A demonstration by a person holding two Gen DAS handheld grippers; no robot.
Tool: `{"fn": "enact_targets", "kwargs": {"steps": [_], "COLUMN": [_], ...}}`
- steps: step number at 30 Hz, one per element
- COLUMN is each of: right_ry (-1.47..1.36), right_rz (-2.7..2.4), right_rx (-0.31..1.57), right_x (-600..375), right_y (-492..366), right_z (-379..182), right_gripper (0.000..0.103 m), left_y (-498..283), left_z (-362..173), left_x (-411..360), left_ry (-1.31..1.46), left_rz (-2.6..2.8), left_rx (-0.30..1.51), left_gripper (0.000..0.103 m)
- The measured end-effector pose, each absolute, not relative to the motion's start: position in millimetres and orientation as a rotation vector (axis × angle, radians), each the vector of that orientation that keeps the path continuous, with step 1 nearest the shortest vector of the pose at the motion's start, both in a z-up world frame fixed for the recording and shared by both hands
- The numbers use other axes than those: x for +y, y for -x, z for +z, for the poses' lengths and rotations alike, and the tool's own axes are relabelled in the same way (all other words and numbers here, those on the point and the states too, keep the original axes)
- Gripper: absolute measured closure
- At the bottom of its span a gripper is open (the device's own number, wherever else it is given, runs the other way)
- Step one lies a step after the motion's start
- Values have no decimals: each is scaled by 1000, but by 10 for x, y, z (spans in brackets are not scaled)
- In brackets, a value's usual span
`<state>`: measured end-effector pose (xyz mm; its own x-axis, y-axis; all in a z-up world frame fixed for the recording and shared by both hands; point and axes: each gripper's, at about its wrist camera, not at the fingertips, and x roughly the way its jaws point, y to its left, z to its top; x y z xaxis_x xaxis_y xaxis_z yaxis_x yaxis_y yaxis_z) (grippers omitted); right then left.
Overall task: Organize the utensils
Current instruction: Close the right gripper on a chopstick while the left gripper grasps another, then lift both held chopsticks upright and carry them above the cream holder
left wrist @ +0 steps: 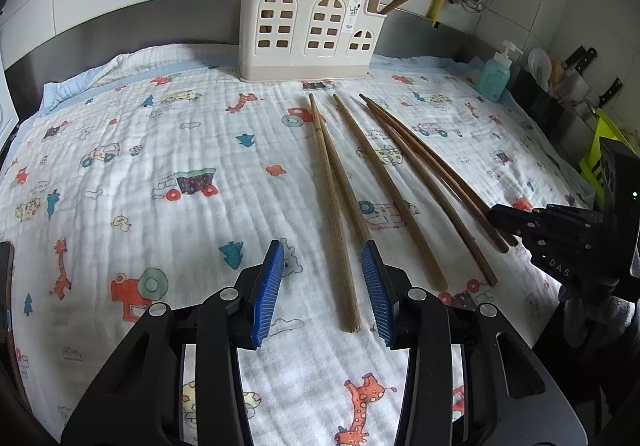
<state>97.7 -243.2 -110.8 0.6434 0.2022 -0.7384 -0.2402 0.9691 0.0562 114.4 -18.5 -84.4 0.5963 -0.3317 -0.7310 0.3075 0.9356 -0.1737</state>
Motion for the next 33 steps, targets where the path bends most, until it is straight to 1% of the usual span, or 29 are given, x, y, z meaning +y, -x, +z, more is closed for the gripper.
{"fn": "enact_targets", "kwargs": {"steps": [11,12,13,15,19,21,33], "right_ry": [35,34,33,32,26,26,51], "right_rz": [245,244,243,243,244,244,230], "right_rx": [831,831,830,830,829,828,818], "right_x": [-2491,-2499,-2505,-2519,-2536,-2539,-2512], "right_y": [-945,-942,-939,-930,-923,-921,-915], "right_z": [-1110,-1111,-1111,-1112,-1116,-1118,-1117], "right_gripper": [96,96,96,96,96,96,96], "left_y": [-1218,-1222,-1229,-1244,-1268,-1284,-1267], "left_z": [-930,-935,-944,-962,-996,-1015,-1031], "left_x": [-302,-318,-328,-357,-378,-379,-477], "left_ry": [20,17,16,8,8,4,-48], "left_rz": [-372,-372,-379,-374,-373,-365,-324], "left_rx": [875,875,880,885,895,900,886], "left_gripper": [64,67,74,75,87,89,90]}}
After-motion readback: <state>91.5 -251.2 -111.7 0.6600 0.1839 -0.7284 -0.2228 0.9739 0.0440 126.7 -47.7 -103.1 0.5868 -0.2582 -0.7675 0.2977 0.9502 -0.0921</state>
